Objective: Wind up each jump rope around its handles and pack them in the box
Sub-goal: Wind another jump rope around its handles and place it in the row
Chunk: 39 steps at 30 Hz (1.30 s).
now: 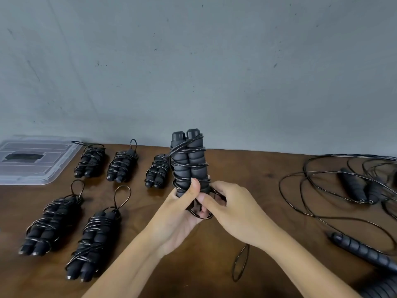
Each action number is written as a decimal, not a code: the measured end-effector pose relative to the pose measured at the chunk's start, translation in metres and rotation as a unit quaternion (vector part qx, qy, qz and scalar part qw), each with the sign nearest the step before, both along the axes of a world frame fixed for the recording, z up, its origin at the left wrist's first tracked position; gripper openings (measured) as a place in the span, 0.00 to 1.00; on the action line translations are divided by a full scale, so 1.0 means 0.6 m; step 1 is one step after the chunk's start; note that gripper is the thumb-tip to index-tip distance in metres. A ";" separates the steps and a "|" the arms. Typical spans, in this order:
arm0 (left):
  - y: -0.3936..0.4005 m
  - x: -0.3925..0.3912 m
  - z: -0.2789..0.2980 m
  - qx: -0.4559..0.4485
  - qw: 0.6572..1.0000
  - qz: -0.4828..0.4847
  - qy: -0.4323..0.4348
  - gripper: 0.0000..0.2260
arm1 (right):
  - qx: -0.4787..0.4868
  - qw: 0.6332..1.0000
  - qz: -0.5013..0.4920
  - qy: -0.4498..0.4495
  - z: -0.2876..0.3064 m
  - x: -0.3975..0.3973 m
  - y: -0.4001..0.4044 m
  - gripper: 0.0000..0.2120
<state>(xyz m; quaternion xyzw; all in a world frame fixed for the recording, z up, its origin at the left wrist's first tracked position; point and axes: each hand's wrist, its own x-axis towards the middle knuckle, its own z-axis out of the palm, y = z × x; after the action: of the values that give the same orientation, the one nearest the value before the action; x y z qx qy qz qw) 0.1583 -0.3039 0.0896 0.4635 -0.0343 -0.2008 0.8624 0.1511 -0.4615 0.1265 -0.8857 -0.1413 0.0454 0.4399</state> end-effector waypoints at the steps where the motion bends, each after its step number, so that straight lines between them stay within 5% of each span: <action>1: 0.001 -0.001 0.000 -0.021 0.999 -0.019 0.018 0.22 | -0.008 1.000 -0.002 -0.011 -0.003 -0.002 -0.003 0.10; 4: 0.011 -0.006 -0.004 -0.131 0.984 -0.101 0.060 0.26 | -0.015 0.999 -0.003 -0.031 0.002 -0.008 -0.012 0.17; 9: 0.012 -0.009 -0.008 -0.140 0.978 -0.144 0.064 0.25 | 0.005 1.000 0.000 -0.025 0.010 -0.017 -0.027 0.24; 25: -0.001 -0.013 0.005 0.002 0.993 -0.113 0.023 0.26 | 0.062 0.996 -0.013 -0.064 -0.013 -0.013 -0.041 0.19; 29: 0.003 -0.003 0.007 0.139 0.989 0.038 -0.021 0.47 | 0.026 0.999 0.003 -0.047 0.007 -0.006 -0.052 0.23; 31: 0.015 0.006 0.017 0.305 0.937 0.120 -0.118 0.61 | -0.030 0.999 0.018 -0.039 0.008 0.003 -0.067 0.21; 33: 0.026 0.011 0.029 0.451 0.844 0.142 -0.254 0.67 | -0.107 0.993 0.032 -0.025 0.010 0.009 -0.077 0.16; 35: 0.028 0.012 0.049 0.577 0.706 0.130 -0.388 0.63 | -0.191 0.980 0.040 -0.038 0.010 0.015 -0.079 0.22; 39: 0.016 0.019 0.081 0.734 0.377 0.032 -0.564 0.44 | -0.351 0.928 0.091 -0.089 0.034 0.013 -0.069 0.22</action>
<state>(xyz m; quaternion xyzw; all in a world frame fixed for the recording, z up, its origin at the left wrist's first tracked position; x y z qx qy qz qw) 0.1697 -0.2943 0.1379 0.9219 -0.3375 0.1884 -0.0283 0.1591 -0.5030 0.1472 -0.9671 -0.2353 0.0526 0.0809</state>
